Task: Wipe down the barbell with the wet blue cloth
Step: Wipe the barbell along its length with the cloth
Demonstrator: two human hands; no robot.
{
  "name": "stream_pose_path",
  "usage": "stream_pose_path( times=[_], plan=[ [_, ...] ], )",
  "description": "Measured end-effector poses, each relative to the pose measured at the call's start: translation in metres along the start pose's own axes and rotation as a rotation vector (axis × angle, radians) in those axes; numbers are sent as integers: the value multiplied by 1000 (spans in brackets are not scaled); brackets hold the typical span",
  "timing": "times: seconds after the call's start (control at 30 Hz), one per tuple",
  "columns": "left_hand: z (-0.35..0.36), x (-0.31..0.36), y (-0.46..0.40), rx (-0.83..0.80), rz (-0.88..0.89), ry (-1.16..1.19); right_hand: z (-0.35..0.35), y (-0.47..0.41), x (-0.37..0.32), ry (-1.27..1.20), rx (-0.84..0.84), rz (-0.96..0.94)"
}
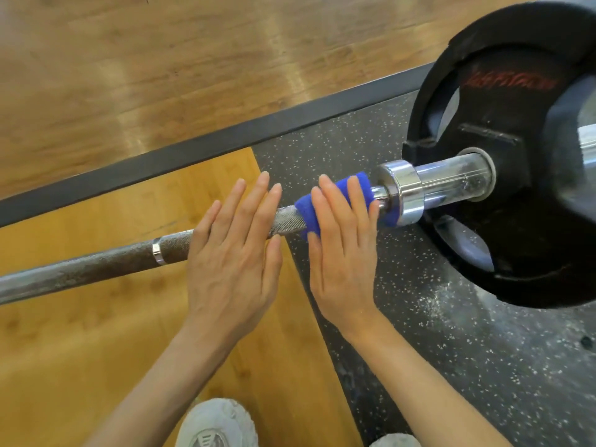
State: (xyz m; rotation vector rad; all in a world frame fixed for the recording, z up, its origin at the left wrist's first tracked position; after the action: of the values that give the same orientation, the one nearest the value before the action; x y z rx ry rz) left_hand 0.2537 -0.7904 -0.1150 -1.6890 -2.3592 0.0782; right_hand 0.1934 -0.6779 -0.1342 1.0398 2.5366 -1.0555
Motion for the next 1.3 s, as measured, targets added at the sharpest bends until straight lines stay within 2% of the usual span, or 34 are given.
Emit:
stream_pose_path(
  times=[0.07, 0.23, 0.3, 0.37, 0.5, 0.67, 0.77, 0.87, 1.07, 1.2, 1.27, 1.3],
  plan=[
    [0, -3, -6, 5, -11, 2, 2, -2, 8, 35, -26, -83],
    [1, -8, -21, 8, -43, 19, 4, -41, 13, 27, 74, 81],
    [2, -11, -27, 4, -48, 16, 6, -57, 12, 48, 81, 50],
    [3, -14, -32, 2, -50, 18, 8, -55, 18, 50, 54, 3],
    [4, -19, -42, 32, -81, 46, 14, -39, 19, 50, 36, 36],
    [6, -24, -55, 34, -105, 75, 26, -95, 16, 89, -30, 23],
    [5, -27, -61, 54, -117, 87, 27, -78, 17, 45, -78, 54],
    [5, -29, -66, 78, -136, 93, 30, -61, 16, 0, -87, -9],
    [5, -31, -72, 53, -153, 107, 27, -114, 24, 57, 5, 19],
    [3, -31, -71, 64, -167, 121, 28, -89, 18, 59, -41, 59],
    [4, -30, -70, 63, -164, 123, 21, -113, 12, 202, -84, 48],
    [4, -29, -68, 60, -164, 124, 23, -131, 9, 300, -200, 28]
  ],
)
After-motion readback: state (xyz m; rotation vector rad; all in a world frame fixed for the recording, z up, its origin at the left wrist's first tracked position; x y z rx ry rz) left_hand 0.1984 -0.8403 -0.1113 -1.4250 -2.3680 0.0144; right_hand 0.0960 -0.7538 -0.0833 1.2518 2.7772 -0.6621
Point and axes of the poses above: each hand's wrist, its own y-axis away from the middle knuckle, its own z-axis out of the palm, x = y × z, the point moved 8 cm from there along -y, towards the middle knuckle, and after that the axes turned 4 degrees about -z, right-handed, at the moved point
